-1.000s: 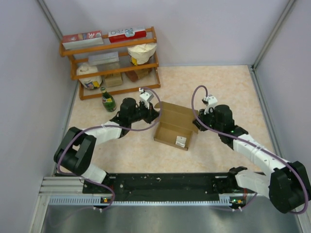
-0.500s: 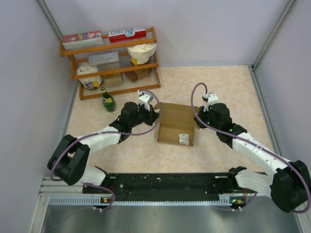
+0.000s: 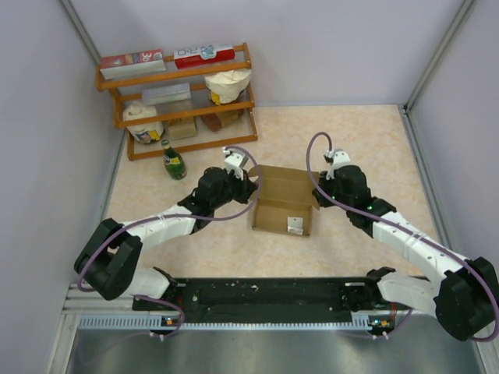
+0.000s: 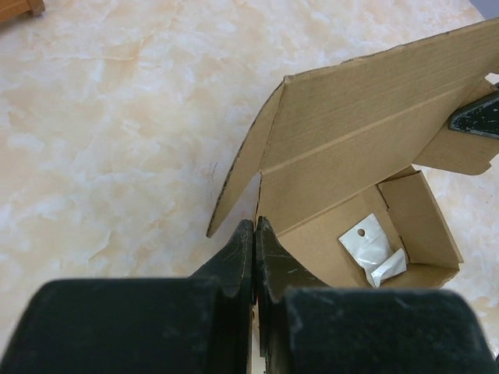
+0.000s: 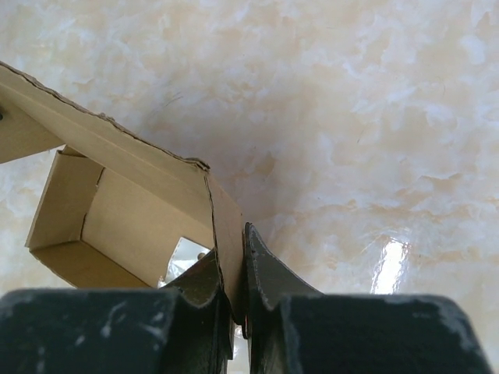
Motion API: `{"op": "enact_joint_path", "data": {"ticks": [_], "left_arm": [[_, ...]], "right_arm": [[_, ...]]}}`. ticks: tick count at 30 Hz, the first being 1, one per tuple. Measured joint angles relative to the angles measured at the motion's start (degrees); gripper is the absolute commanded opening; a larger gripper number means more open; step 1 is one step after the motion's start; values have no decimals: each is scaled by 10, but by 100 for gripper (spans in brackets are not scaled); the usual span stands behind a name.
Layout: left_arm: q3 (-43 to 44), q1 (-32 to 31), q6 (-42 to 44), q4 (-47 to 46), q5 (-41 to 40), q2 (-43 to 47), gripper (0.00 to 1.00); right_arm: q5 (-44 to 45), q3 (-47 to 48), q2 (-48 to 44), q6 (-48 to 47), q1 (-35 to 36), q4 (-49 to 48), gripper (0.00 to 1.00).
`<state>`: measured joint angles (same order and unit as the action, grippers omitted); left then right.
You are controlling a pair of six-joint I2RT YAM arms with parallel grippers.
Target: Fold the paper box
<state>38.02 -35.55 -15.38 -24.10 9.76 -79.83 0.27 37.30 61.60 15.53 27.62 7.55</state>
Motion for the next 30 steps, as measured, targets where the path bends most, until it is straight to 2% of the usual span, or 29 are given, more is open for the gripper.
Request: {"op": "enact_joint_path", "data": {"ticks": [12, 19, 26, 30], "left_arm": [[3, -84, 26, 39, -152, 12, 6], [10, -103, 31, 48, -207, 12, 7], [40, -110, 33, 56, -268, 6, 6], [51, -110, 35, 56, -294, -4, 10]], "right_arm": [[63, 0, 9, 27, 26, 4, 0], [81, 0, 10, 43, 37, -3, 0], [123, 0, 27, 45, 58, -50, 0], [141, 14, 56, 43, 62, -70, 0]]}}
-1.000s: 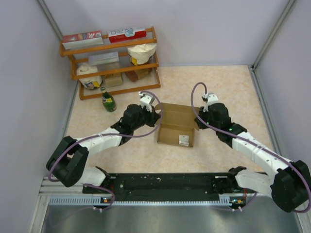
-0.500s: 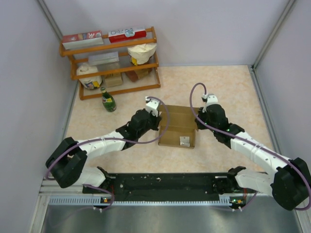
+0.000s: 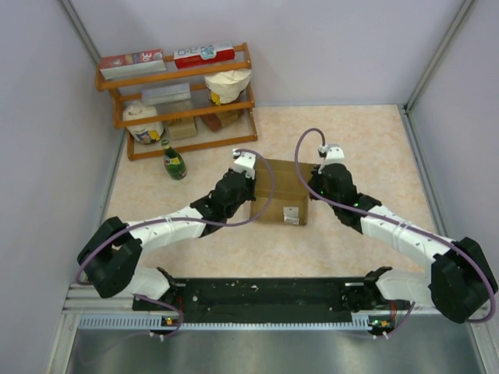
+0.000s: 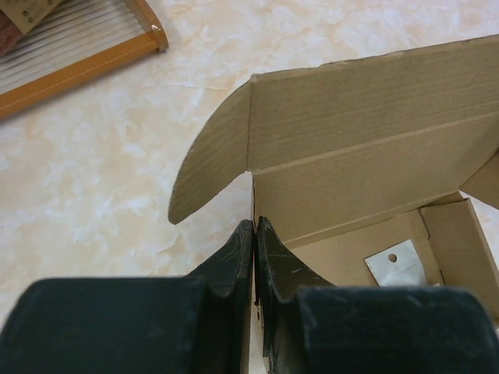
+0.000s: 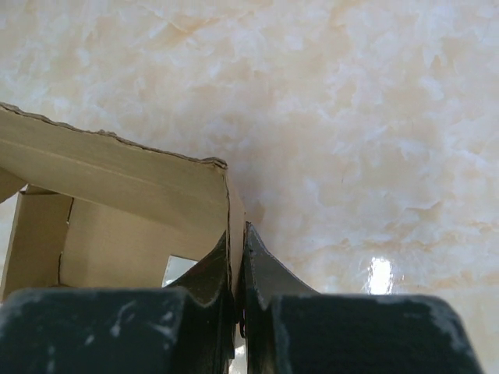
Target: Fold the paper box
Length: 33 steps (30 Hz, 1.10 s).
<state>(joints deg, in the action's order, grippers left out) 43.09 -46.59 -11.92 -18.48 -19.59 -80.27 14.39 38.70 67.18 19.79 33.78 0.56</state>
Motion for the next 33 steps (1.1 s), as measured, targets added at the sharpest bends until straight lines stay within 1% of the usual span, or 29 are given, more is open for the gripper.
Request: {"op": "enact_joint_path", "data": {"ticks": [4, 9, 14, 22, 33], "left_arm": [[2, 0, 3, -12, -19, -9, 11], [7, 0, 7, -19, -29, -23, 3], [9, 0, 2, -25, -30, -39, 2], [9, 0, -10, -30, -33, -48, 2], [7, -14, -19, -44, -67, -48, 2]], "right_arm": [[13, 18, 31, -5, 2, -19, 0], [24, 26, 52, -6, 2, -30, 0], [43, 24, 55, -7, 7, -40, 0], [65, -30, 48, -5, 24, -97, 0], [104, -87, 2, -14, 58, -162, 0]]}}
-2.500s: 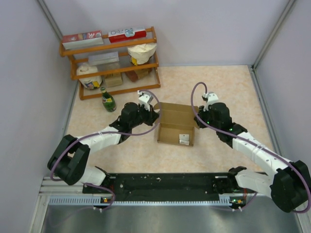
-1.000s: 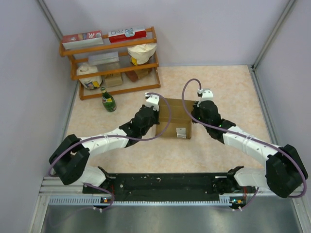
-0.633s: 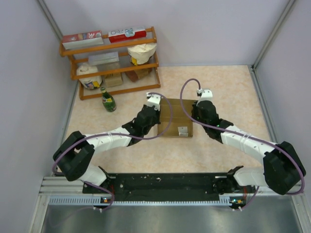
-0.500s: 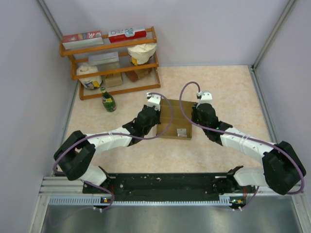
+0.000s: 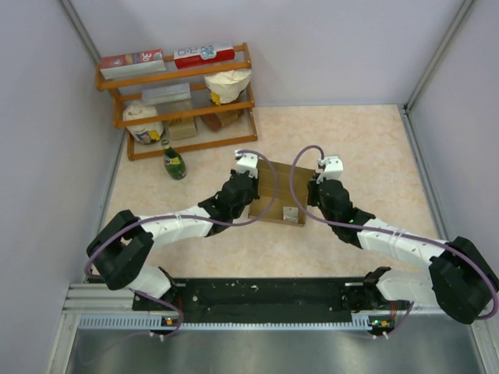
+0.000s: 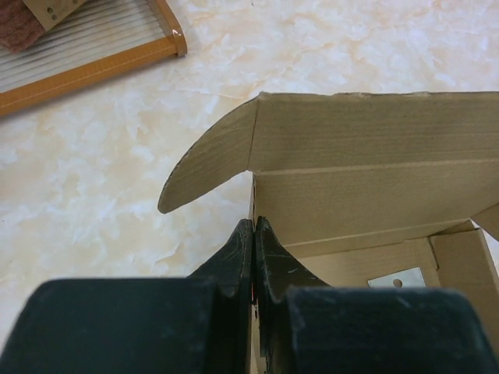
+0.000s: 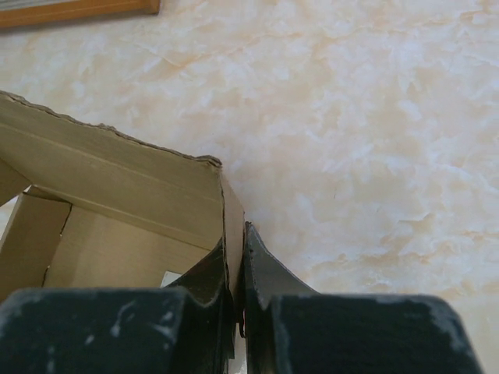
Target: Fold the paper box
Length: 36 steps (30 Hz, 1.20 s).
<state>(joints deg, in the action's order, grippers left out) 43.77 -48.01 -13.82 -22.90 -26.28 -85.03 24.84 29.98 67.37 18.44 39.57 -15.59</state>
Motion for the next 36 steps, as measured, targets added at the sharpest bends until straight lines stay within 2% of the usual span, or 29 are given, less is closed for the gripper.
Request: {"op": "enact_joint_path", "data": {"ticks": [9, 20, 36], "left_arm": [[0, -4, 11, -62, -27, -7, 2], [-37, -4, 28, -190, -42, -67, 2], [-81, -6, 15, -252, -31, -75, 0]], "right_arm": [[32, -1, -2, -43, 2, -62, 0], [69, -21, 79, -62, 2, -191, 0], [71, -73, 93, -50, 12, -276, 0]]}}
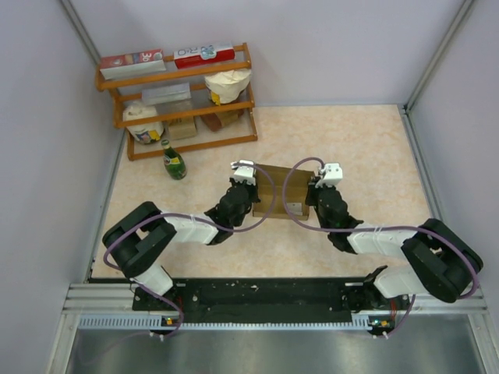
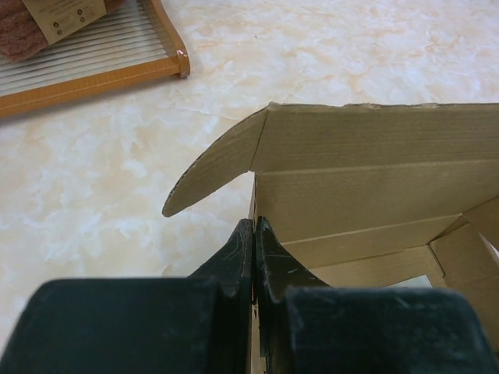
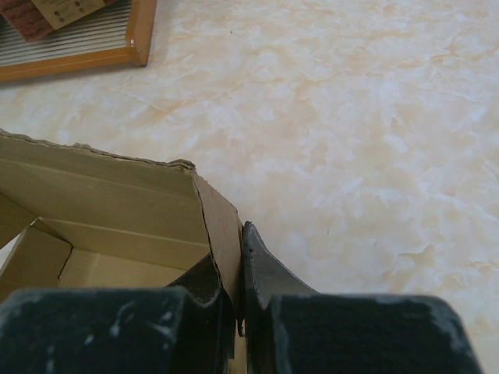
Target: Fold the paper box
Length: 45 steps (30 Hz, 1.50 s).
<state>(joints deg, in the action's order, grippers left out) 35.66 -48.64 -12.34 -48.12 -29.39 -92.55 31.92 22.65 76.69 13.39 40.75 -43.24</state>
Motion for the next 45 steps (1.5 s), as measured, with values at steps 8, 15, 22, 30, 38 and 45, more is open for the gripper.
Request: {"op": "enact_joint_path", "data": {"ticks": [8, 15, 22, 30, 38, 45], "left_arm": [[-17, -2, -13, -23, 0, 0, 0], [-32, -6, -26, -47, -2, 0, 1], [-44, -13, -28, -73, -12, -4, 1], [-57, -19, -35, -93, -19, -6, 1], [-76, -25, -43, -119, -22, -6, 0], [-89, -29, -48, -133, -22, -6, 0]], "right_arm": [[9, -17, 0, 4, 10, -28, 0], [20, -36, 3, 3, 21, -65, 0], [45, -39, 16, 6, 32, -87, 0], [84, -49, 35, 7, 53, -129, 0], [92, -76, 47, 5, 65, -193, 0], [87, -97, 48, -4, 71, -229, 0]]}}
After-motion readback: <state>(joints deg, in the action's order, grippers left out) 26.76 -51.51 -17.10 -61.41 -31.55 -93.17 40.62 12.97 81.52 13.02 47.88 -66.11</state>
